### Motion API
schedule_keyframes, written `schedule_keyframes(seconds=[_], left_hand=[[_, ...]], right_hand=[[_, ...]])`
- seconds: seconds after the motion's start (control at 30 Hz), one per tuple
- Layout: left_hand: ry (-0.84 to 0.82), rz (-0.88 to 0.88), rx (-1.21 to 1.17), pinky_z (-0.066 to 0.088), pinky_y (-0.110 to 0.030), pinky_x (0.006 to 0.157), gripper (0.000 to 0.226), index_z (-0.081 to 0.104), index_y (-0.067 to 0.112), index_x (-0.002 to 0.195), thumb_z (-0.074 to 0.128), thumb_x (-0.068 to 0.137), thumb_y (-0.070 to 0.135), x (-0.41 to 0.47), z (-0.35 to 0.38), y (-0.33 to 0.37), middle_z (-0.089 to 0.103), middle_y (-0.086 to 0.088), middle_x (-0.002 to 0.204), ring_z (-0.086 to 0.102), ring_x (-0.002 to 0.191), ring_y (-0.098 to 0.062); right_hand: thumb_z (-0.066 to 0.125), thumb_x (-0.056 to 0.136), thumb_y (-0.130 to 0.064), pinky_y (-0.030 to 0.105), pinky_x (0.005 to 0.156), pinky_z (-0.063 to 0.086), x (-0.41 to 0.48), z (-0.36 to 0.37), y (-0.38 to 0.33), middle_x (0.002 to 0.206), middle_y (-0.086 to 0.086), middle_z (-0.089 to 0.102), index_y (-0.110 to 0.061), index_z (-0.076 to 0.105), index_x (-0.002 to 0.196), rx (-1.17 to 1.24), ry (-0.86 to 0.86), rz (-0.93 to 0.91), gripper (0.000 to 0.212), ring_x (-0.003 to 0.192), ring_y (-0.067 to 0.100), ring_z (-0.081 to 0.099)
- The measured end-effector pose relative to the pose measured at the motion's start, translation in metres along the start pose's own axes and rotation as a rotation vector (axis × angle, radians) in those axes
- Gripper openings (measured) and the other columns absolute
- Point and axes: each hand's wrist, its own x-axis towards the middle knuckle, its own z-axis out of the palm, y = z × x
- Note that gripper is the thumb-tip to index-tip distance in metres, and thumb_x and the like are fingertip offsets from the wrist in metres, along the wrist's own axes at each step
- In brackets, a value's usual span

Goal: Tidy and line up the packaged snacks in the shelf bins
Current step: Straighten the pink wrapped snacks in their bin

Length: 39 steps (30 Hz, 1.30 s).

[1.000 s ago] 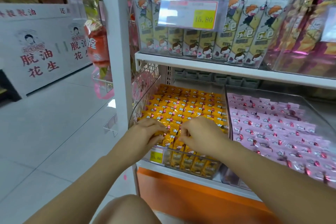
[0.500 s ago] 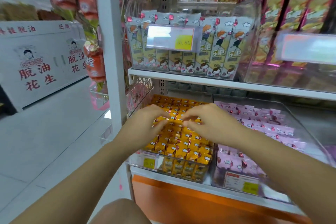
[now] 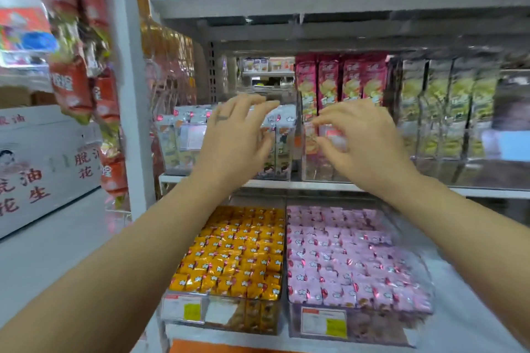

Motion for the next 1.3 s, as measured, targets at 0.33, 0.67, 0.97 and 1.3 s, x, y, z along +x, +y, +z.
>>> schedule_keyframes(seconds=[0.33,0.67,0.97,1.3], left_hand=[[-0.331,-0.115,0.387,0.017,-0.058,0.111,0.075,0.034,0.034,0.137,0.013,0.08,0.078,0.006,0.01,-0.014,0.04,-0.001,0.14,0.034,0.13,-0.031],[-0.095,-0.257,0.207,0.021,-0.048,0.113,0.061,0.038,0.024,0.142,0.042,0.092,0.058,-0.007,-0.018,-0.056,0.033,-0.005,0.149,0.031,0.135,-0.028],[-0.244,-0.258,0.225,0.015,-0.049,0.113,0.086,0.04,0.03,0.14,0.012,0.076,0.079,-0.019,-0.028,-0.085,0.041,-0.003,0.14,0.039,0.129,-0.027],[-0.31,-0.246,0.119,0.038,-0.035,0.097,0.053,0.043,0.03,0.136,0.028,0.094,0.058,0.001,-0.049,-0.099,0.044,0.004,0.134,0.049,0.117,-0.017]], right_hand=[[0.046,0.096,-0.032,0.036,0.098,0.025,-0.002,-0.003,0.02,0.127,-0.01,0.056,-0.034,0.048,0.133,-0.07,-0.256,0.109,0.037,0.117,0.015,0.047],[0.052,0.093,-0.039,0.038,0.115,0.007,0.039,0.015,-0.028,0.145,-0.006,0.041,-0.027,0.042,0.14,-0.059,-0.209,-0.112,0.05,0.135,0.015,0.033],[0.043,0.093,-0.054,0.039,0.111,0.024,0.08,0.055,-0.073,0.156,-0.004,0.022,-0.023,0.019,0.15,-0.131,-0.551,-0.29,0.069,0.14,0.02,0.024],[0.044,0.099,-0.032,0.011,0.077,0.034,0.132,0.044,-0.066,0.138,-0.003,0.051,-0.02,0.048,0.137,0.23,-0.666,-0.124,0.04,0.102,0.003,0.05]])
